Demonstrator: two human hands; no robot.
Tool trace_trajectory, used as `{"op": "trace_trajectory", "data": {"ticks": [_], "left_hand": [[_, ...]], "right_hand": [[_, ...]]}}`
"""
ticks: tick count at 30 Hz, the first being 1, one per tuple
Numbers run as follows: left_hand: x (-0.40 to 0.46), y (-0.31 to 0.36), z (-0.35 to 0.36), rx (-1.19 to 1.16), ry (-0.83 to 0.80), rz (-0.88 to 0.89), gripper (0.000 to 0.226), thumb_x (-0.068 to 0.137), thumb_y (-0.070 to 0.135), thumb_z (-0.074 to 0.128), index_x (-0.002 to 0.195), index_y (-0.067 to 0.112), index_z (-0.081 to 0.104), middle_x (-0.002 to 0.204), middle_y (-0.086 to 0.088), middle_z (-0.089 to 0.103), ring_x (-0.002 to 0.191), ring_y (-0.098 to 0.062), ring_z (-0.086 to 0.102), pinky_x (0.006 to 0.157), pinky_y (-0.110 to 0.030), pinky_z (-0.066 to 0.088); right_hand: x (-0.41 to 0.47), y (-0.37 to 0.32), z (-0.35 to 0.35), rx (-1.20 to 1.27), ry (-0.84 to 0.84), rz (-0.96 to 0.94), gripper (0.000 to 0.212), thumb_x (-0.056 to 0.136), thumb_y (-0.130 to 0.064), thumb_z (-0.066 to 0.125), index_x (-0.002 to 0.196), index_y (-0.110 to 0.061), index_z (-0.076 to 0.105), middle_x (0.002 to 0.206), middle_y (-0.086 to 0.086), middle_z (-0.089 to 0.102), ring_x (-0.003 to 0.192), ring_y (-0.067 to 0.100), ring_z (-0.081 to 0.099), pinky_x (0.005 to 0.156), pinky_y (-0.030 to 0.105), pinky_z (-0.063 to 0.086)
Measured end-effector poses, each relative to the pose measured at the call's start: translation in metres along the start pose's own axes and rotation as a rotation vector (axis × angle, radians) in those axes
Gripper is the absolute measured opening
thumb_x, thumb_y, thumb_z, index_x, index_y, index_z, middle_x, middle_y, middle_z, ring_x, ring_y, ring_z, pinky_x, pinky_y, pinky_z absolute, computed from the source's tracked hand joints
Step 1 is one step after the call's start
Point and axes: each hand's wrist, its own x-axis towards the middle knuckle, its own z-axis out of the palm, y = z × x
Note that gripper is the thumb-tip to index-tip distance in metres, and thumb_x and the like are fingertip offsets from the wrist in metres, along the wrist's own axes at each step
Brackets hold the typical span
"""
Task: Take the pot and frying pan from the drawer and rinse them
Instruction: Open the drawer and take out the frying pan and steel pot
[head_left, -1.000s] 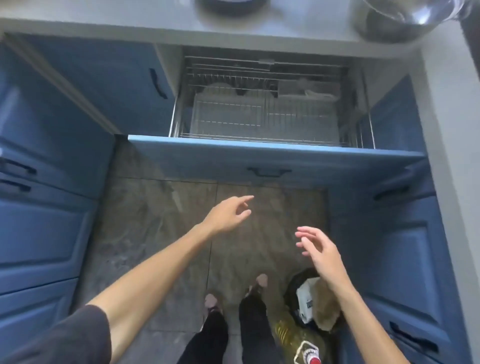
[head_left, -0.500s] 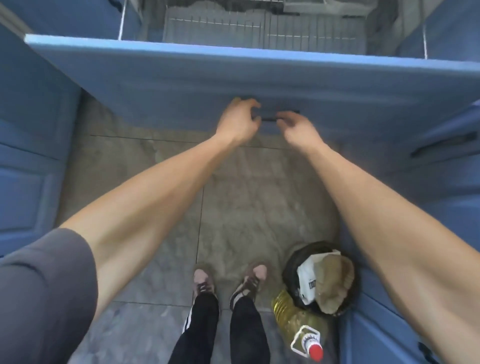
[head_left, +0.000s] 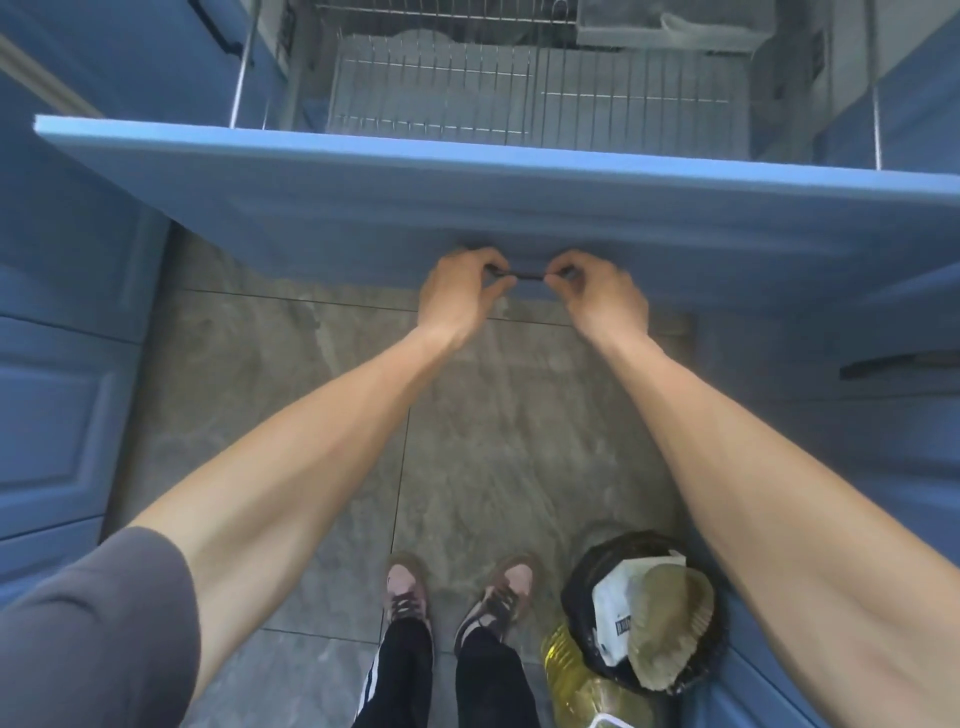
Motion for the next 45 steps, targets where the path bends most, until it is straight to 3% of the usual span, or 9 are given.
{"op": "trace_trajectory", "data": {"ticks": [3,7,15,29,34,45], "left_hand": [[0.011,0.003,-0.003,-0.078,0.029,0.003,0.021,0.086,0.040,0.060,0.098,0.024,0.067,0.094,0.001,0.059,0.093,-0.019,0.058,0.075,-0.030,0.045],[0.032,0.017,-0.004,0.057,0.056,-0.039,0.021,0.090,0.040,0.054,0.099,0.025,0.066,0.099,-0.003,0.060,0.096,-0.023,0.058,0.069,-0.033,0.043],[0.101,0.027,-0.021,0.053,0.007,-0.075,0.019,0.089,0.040,0.055,0.095,0.026,0.066,0.095,-0.001,0.059,0.093,-0.022,0.057,0.063,-0.028,0.033],[0.271,0.059,-0.051,0.002,-0.056,-0.181,0.020,0.090,0.040,0.055,0.099,0.026,0.067,0.102,-0.005,0.064,0.098,-0.026,0.061,0.073,-0.031,0.043],[0.287,0.067,-0.058,-0.025,-0.086,-0.223,0.018,0.089,0.038,0.058,0.098,0.025,0.068,0.101,-0.002,0.070,0.099,-0.023,0.064,0.073,-0.029,0.043],[0.300,0.072,-0.063,-0.086,-0.168,-0.305,0.020,0.088,0.041,0.057,0.096,0.025,0.067,0.101,-0.003,0.070,0.095,-0.023,0.063,0.075,-0.030,0.046]], "right_hand": [[0.016,-0.007,-0.001,0.037,-0.001,0.039,0.016,0.090,-0.040,0.050,0.100,-0.033,0.061,0.097,-0.012,0.061,0.101,0.018,0.058,0.072,0.026,0.032],[0.041,-0.021,-0.016,-0.022,-0.064,0.101,0.017,0.091,-0.037,0.049,0.100,-0.034,0.063,0.109,-0.006,0.065,0.102,0.021,0.060,0.072,0.025,0.034],[0.114,-0.048,-0.042,-0.109,-0.168,0.208,0.021,0.089,-0.034,0.052,0.105,-0.036,0.066,0.112,0.000,0.066,0.103,0.024,0.062,0.072,0.024,0.035],[0.262,-0.092,-0.078,-0.081,-0.132,0.230,0.019,0.092,-0.043,0.048,0.104,-0.037,0.062,0.113,-0.001,0.067,0.107,0.025,0.061,0.080,0.032,0.041],[0.278,-0.095,-0.089,-0.076,-0.158,0.224,0.019,0.093,-0.042,0.048,0.104,-0.037,0.062,0.114,-0.004,0.066,0.107,0.023,0.060,0.072,0.027,0.035],[0.293,-0.095,-0.094,-0.067,-0.225,0.210,0.024,0.094,-0.043,0.045,0.110,-0.035,0.061,0.123,-0.004,0.061,0.113,0.019,0.055,0.076,0.027,0.034]]}}
